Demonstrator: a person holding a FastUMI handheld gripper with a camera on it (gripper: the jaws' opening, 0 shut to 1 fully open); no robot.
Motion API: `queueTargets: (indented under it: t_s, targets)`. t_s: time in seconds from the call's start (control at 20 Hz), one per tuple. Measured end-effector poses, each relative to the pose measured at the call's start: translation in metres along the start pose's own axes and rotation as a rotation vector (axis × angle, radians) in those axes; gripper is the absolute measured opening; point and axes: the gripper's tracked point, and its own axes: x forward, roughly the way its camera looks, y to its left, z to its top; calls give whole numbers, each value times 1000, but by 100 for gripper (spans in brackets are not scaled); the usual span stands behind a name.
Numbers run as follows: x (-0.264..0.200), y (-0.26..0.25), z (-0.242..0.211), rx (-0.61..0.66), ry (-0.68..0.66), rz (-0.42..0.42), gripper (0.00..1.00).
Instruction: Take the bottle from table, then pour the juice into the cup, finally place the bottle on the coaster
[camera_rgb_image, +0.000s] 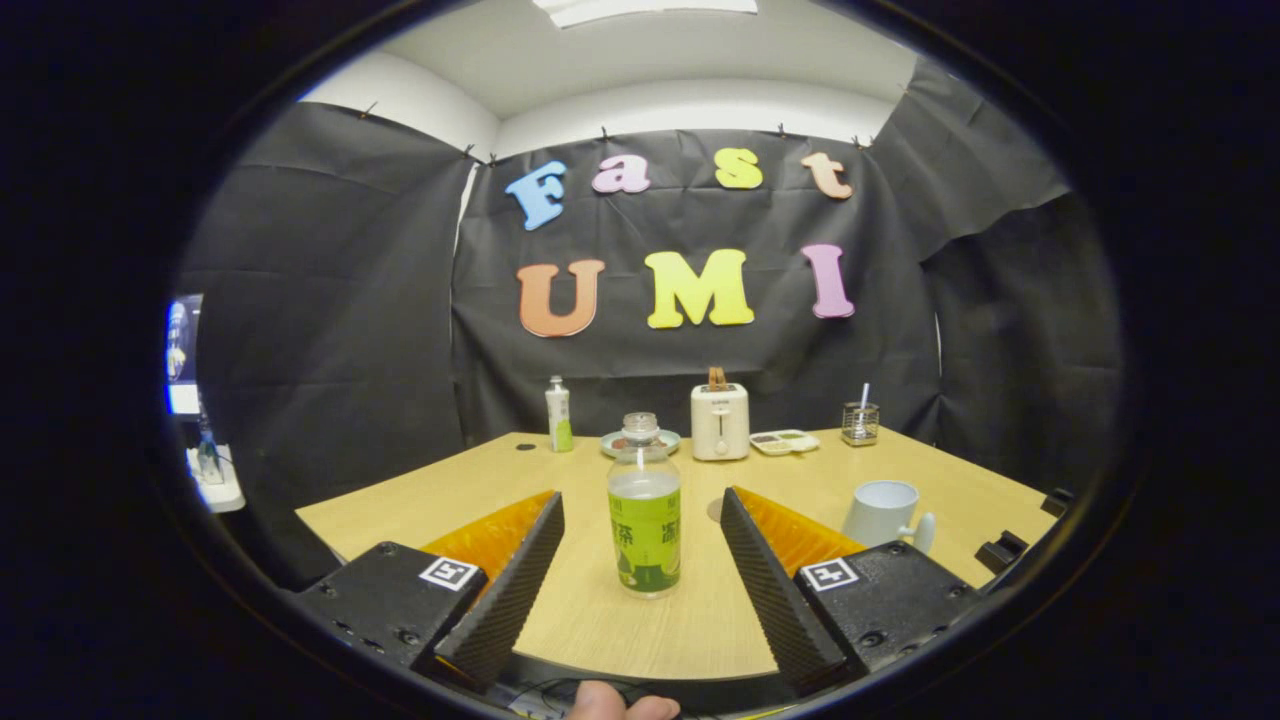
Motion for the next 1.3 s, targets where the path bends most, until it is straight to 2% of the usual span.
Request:
queueTargets:
  t_s: [0.65,1.2,1.3]
  targets:
    - [74,13,-57,-16,129,-13,100]
    - [118,0,-69,-52,191,-73,100]
    - [124,5,-69,-50,194,-57,100]
